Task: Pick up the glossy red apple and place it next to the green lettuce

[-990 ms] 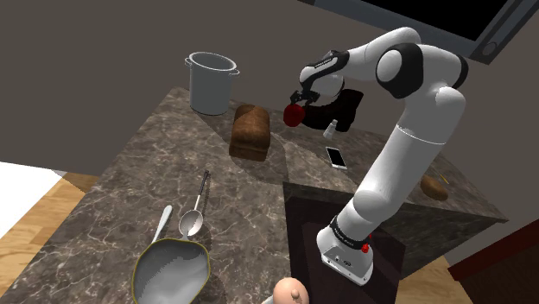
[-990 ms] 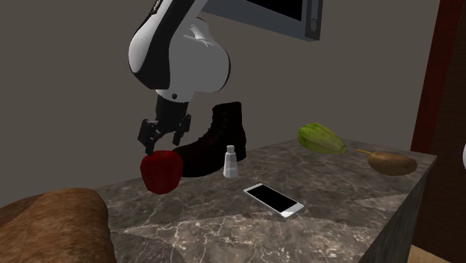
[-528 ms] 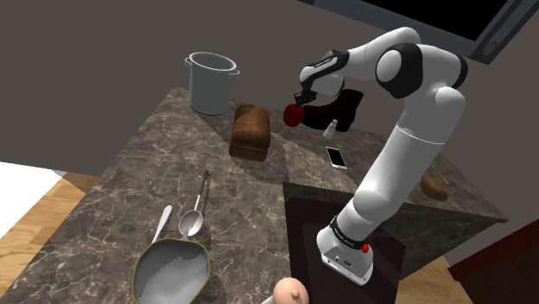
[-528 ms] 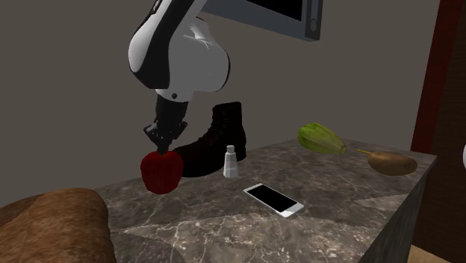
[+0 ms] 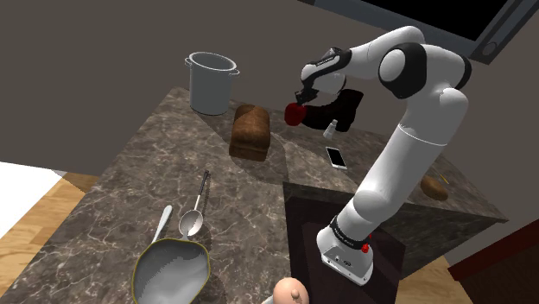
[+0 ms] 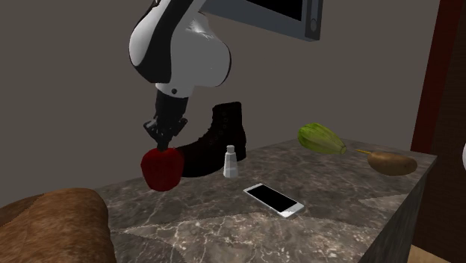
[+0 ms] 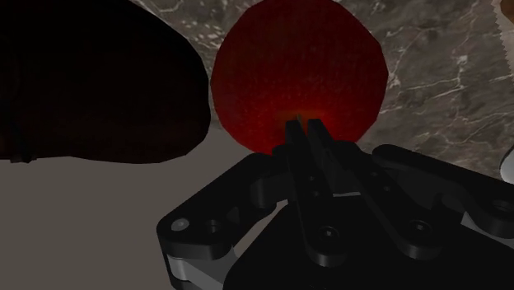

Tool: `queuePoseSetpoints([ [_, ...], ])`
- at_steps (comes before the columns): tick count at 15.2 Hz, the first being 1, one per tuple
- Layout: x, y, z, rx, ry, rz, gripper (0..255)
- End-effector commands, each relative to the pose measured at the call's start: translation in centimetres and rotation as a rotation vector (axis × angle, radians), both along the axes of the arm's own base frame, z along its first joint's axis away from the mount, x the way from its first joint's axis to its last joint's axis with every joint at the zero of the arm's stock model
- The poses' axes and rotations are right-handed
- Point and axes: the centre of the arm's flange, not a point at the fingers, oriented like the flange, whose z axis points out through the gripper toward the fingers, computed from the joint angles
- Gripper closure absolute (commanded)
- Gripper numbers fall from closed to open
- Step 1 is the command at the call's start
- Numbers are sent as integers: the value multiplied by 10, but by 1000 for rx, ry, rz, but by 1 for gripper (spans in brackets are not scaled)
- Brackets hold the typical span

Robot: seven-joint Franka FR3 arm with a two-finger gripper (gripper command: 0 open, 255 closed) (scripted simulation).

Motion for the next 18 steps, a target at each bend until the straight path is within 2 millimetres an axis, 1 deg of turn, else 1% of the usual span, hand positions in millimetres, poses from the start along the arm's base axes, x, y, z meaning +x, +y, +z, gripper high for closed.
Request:
queuePoseSetpoints([
  [1,0,0,10,0,0,0,255],
  [18,0,0,100,0,0,0,255],
])
